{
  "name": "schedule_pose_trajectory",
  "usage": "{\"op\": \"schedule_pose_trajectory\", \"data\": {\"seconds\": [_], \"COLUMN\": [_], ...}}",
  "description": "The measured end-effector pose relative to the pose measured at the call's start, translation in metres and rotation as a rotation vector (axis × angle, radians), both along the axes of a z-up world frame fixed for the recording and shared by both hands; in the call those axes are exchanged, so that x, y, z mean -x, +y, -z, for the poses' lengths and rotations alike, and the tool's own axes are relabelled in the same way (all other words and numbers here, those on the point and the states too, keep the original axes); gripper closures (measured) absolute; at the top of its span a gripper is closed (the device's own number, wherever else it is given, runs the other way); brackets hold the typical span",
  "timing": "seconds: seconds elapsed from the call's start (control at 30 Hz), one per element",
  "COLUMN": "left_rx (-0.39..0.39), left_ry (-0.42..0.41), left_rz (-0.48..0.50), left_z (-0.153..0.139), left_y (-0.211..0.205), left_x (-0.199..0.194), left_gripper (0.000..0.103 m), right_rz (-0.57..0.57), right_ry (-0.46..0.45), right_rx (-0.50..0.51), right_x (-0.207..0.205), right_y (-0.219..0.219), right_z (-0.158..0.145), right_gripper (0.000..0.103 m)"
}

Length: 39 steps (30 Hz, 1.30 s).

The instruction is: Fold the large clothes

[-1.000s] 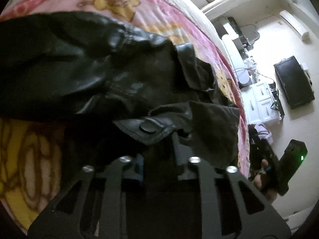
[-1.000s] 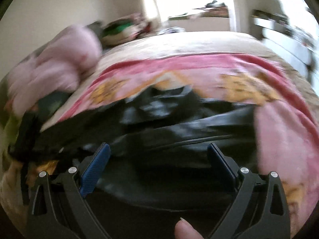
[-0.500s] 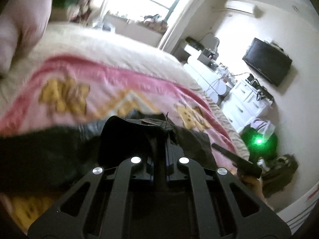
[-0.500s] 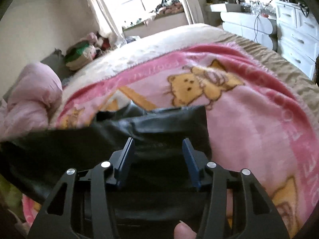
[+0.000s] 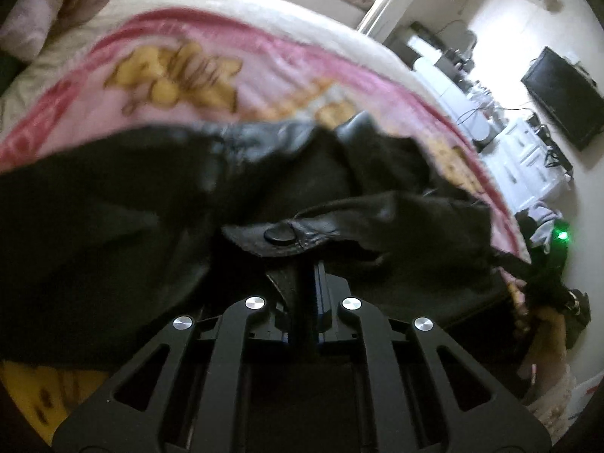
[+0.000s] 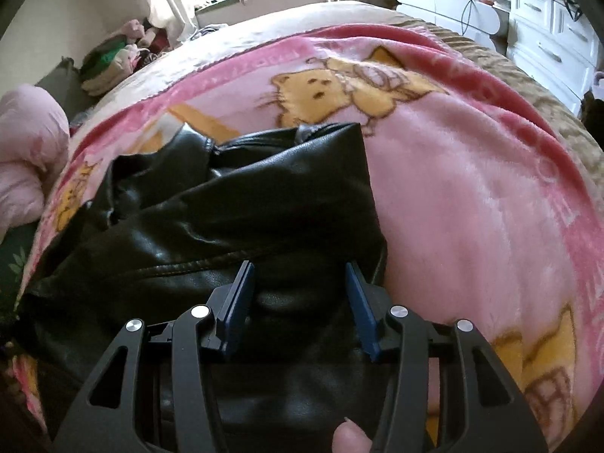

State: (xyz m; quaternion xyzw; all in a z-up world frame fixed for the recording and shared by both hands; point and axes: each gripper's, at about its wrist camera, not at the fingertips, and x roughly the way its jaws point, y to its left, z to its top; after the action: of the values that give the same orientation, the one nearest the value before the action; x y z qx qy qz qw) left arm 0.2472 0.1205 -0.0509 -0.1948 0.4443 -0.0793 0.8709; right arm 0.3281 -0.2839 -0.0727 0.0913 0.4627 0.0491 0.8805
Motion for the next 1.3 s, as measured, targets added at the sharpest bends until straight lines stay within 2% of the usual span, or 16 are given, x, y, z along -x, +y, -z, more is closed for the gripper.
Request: {"op": "schedule_pose_trajectory", "data": {"seconds": [0.1,0.2,0.27,0.33,0.37,0.43,0.5,0.67,0.8,0.87,1.0,1.1,1.17,1.3], "left_rx": [-0.003,-0.047,-0.080,-0.110,-0.123,-0.144,-0.165,-0.199,-0.191,-0.193,-0.227,-0.191,-0.161,-0.174], "left_ry": [0.008,-0.006,-0.008,-0.025,-0.034,-0.050,-0.069,-0.114,-0.107,-0.081,0.004,0.090,0.091,0.073], "left_rz": [0.002,0.016,0.012,0.009,0.006,-0.004,-0.014,-0.023,-0.013,0.017,0.009,0.008,0.006,0.016], "left_z": [0.013,0.011,0.004,-0.003,-0.007,-0.017,-0.027,-0.051,-0.054,-0.046,-0.020,0.007,0.018,0.014], "left_y": [0.002,-0.002,-0.004,-0.005,-0.005,-0.004,-0.004,-0.009,-0.023,-0.033,-0.042,-0.037,-0.032,-0.035], "left_x": [0.003,0.007,0.012,0.019,0.022,0.030,0.037,0.051,0.055,0.052,0.044,0.039,0.039,0.044], "left_gripper": [0.096,0.094,0.086,0.074,0.072,0.065,0.059,0.050,0.033,0.032,0.030,0.030,0.030,0.030], "right_rz": [-0.016,-0.046,-0.069,-0.098,-0.113,-0.148,-0.173,-0.225,-0.250,-0.271,-0.284,-0.273,-0.260,-0.235], "right_ry": [-0.013,-0.035,-0.059,-0.099,-0.117,-0.145,-0.153,-0.152,-0.128,-0.103,-0.075,-0.019,0.028,0.061], "right_rx": [0.043,0.102,0.090,0.091,0.096,0.093,0.059,0.013,-0.029,-0.066,-0.058,-0.049,-0.045,-0.040], "right_x": [0.002,0.009,0.016,0.025,0.029,0.038,0.045,0.061,0.072,0.077,0.084,0.086,0.085,0.084], "right_y": [0.007,0.017,0.023,0.031,0.035,0.044,0.050,0.061,0.072,0.080,0.091,0.094,0.093,0.094], "right_z": [0.002,-0.004,-0.014,-0.025,-0.030,-0.039,-0.046,-0.056,-0.054,-0.051,-0.042,-0.028,-0.016,-0.005], "right_gripper": [0.056,0.049,0.039,0.035,0.035,0.027,0.022,0.020,0.019,0.019,0.019,0.018,0.018,0.018]}}
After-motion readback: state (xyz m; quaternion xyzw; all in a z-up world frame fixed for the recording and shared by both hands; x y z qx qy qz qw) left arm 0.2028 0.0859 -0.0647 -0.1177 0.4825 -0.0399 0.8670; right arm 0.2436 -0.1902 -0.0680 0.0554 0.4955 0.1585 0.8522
